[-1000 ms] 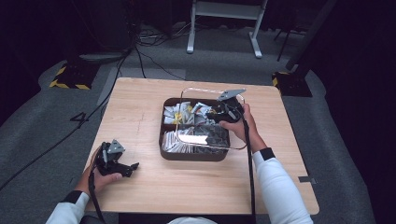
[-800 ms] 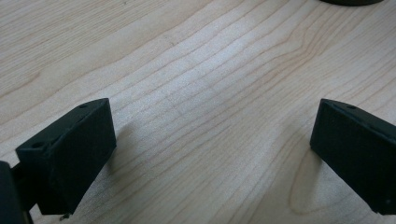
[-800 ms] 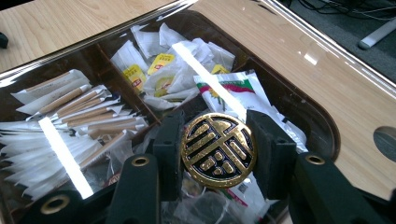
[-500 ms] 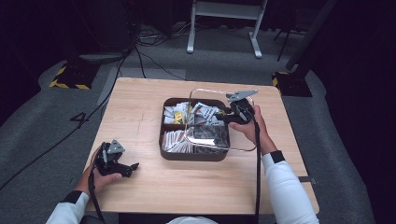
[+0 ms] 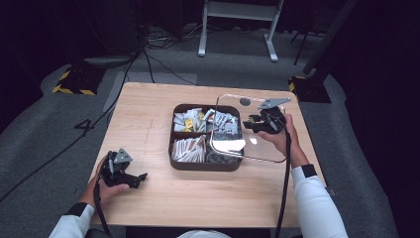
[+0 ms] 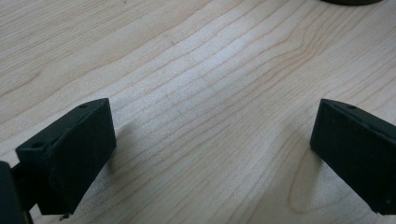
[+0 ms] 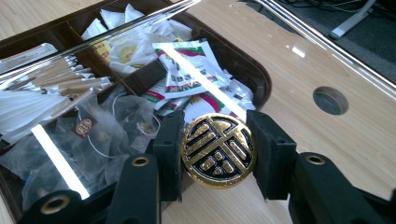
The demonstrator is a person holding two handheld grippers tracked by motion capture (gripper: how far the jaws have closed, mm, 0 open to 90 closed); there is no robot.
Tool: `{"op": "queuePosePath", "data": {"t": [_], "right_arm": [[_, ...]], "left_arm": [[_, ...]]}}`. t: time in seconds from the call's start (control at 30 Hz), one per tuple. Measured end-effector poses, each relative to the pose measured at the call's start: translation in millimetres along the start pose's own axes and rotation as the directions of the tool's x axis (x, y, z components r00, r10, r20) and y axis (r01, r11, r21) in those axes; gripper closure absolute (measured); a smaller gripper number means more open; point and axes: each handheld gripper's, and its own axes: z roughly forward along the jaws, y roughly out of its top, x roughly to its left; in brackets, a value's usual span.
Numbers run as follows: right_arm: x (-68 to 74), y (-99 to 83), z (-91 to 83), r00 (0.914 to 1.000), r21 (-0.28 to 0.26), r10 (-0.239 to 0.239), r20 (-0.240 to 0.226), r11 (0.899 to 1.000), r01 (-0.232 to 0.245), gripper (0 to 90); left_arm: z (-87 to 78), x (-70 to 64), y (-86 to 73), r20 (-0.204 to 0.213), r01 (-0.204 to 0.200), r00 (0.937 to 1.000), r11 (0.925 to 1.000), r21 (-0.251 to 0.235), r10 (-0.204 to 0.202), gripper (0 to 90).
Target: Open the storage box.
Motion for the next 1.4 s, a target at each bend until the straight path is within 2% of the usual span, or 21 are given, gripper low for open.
{"op": "queuePosePath", "data": {"t": [0.6,0.73,0.93,1.4], "right_arm": [[-24.4,-34.7,-27.3,0.9988,0.019,0.031,0.037,0.999,-0.032,59.8],[-31.9,-45.0,-34.0,0.9976,0.015,0.051,0.046,0.999,-0.052,59.8],[-39.4,-59.3,-37.2,0.9954,0.034,0.065,0.071,0.997,-0.067,59.8],[-55.4,-91.9,-41.8,0.9896,0.049,0.118,0.082,0.991,-0.122,59.8]], "left_arm": [[-0.5,-0.1,-0.2,0.002,0.002,1.0,1.0,0.004,-0.002,0.5],[-0.5,-0.3,-0.5,0.001,0.002,1.0,1.0,0.002,-0.002,0.5],[-0.6,-0.6,-0.7,0.003,0.008,1.0,1.0,0.003,-0.008,0.5],[-0.6,-0.6,-0.7,0.003,0.007,1.0,1.0,0.003,-0.007,0.5]]}}
